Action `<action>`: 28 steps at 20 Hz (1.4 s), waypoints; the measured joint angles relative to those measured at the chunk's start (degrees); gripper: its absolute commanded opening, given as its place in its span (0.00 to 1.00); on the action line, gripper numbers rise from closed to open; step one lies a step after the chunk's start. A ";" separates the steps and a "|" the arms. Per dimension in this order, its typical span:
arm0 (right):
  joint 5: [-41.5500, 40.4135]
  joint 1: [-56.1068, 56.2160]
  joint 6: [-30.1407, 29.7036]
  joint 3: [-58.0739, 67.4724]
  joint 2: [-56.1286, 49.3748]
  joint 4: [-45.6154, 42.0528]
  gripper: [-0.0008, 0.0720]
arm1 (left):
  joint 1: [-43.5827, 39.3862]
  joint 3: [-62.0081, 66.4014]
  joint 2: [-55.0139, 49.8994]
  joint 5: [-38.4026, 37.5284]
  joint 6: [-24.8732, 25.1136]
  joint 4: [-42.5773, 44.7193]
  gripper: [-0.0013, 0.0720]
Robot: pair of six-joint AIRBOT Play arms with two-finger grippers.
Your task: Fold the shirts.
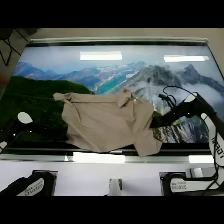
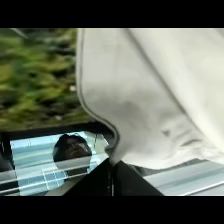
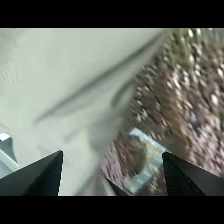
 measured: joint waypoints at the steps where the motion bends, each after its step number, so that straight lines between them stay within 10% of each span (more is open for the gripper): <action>1: -0.81 1.18 -0.11 -0.13 -0.24 0.55 0.85 | -0.02 0.04 1.29 -0.13 0.02 -0.15 0.06; 5: -8.13 6.14 1.25 -0.48 -1.22 0.57 0.05 | 0.00 0.46 5.40 -1.36 0.07 -0.17 0.06; 15: -6.25 8.68 -0.61 17.84 14.47 0.17 0.05 | 0.00 29.24 12.66 1.49 -1.36 -0.66 0.06; 22: -23.61 8.83 -0.57 41.92 41.24 -3.54 0.05 | 0.00 71.43 18.16 19.96 -5.62 -2.49 0.06; 28: -24.74 8.81 5.77 45.44 51.39 -11.23 0.05 | 0.00 78.31 19.50 17.62 -8.00 -1.29 0.06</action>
